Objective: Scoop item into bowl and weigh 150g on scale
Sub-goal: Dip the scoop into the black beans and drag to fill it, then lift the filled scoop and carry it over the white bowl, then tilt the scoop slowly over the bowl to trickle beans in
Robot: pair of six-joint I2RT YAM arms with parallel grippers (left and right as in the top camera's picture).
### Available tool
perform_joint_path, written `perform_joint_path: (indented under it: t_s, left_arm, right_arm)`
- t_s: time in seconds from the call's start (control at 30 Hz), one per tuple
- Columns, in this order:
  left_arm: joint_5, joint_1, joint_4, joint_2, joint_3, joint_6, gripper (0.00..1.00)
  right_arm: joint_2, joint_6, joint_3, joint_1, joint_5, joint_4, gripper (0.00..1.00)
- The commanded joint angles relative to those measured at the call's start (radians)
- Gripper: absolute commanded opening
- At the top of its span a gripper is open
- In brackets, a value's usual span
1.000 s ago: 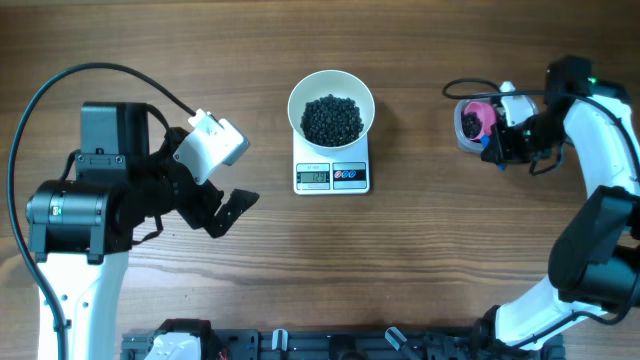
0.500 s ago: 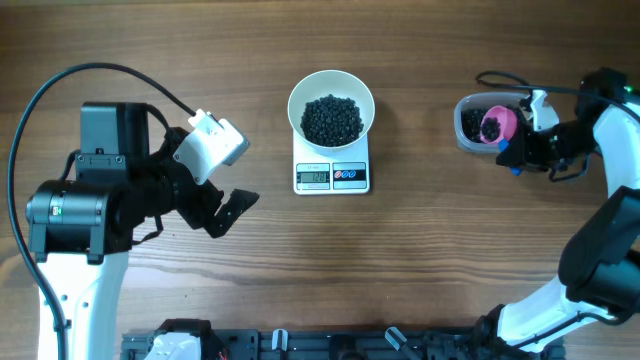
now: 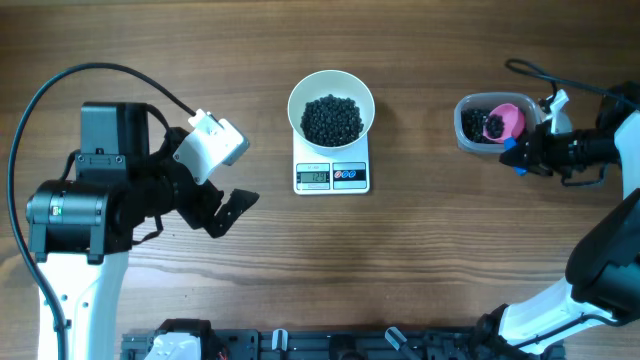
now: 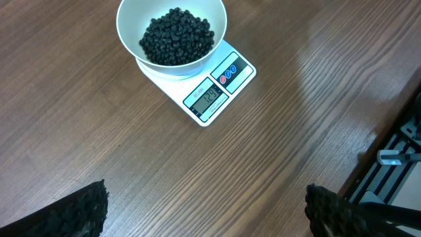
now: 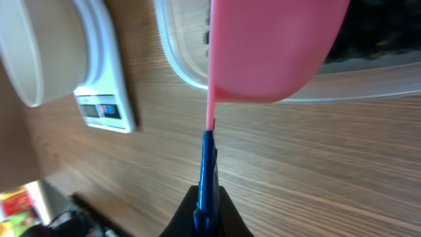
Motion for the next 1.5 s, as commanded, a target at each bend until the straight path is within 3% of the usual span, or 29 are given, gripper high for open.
perform_joint_path:
  t_s: [0.0,0.3,0.73,1.17,1.47]
  left_arm:
    - [0.008,0.006,-0.001,0.004,0.019,0.012,1.00]
    - [0.008,0.006,-0.001,0.004,0.019,0.012,1.00]
    - [0.008,0.006,-0.001,0.004,0.019,0.012,1.00]
    - [0.008,0.006,-0.001,0.004,0.019,0.012,1.00]
    - [0.008,0.006,-0.001,0.004,0.019,0.012,1.00]
  right_arm:
    - [0.007,0.001,0.019,0.003,-0.128,-0.022,0.04]
    - [-0.102,0.079,0.019,0.089,-0.237,-0.003,0.04]
    - [-0.184,0.336,0.019,0.457,-0.225,0.250,0.04]
    - [-0.184,0.420,0.019,0.775,0.245,0.390,0.04]
    - [-0.184,0.415,0.019,0.883,0.491,0.411,0.04]
